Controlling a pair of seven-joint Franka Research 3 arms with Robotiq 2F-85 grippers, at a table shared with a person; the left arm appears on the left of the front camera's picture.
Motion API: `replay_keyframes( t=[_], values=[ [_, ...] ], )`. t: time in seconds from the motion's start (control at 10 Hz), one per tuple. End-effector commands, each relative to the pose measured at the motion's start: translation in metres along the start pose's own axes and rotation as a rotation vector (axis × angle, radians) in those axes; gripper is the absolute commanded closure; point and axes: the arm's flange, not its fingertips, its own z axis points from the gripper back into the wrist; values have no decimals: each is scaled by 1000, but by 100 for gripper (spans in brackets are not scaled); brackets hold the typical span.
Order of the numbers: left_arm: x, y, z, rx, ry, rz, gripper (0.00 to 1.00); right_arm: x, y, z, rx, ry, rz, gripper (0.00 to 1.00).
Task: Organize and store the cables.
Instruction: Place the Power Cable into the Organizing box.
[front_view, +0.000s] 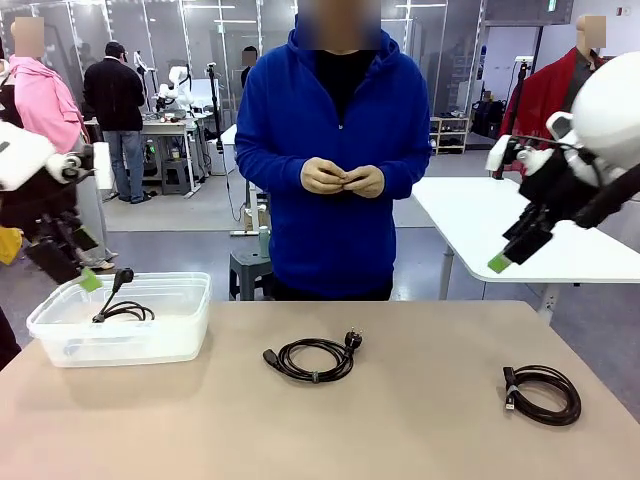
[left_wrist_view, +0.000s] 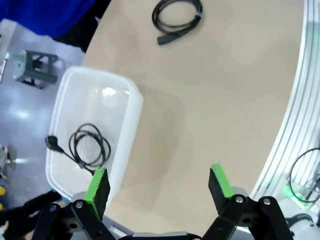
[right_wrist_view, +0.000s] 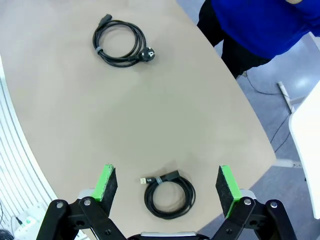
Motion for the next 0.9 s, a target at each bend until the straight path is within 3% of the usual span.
replay_keyframes(
  t=[0.0,0.4,0.8],
  values=[
    [30,7,2,34,-24,-78,0,-19,-3,15,20,8,55,0],
    [87,-5,-33,-2,-15,-245,0,-46,-6,24,59,-25,75,0],
    [137,-26,-121,-47,-91,-352,0,-47,-9,22,51,-40,33,0]
  ],
)
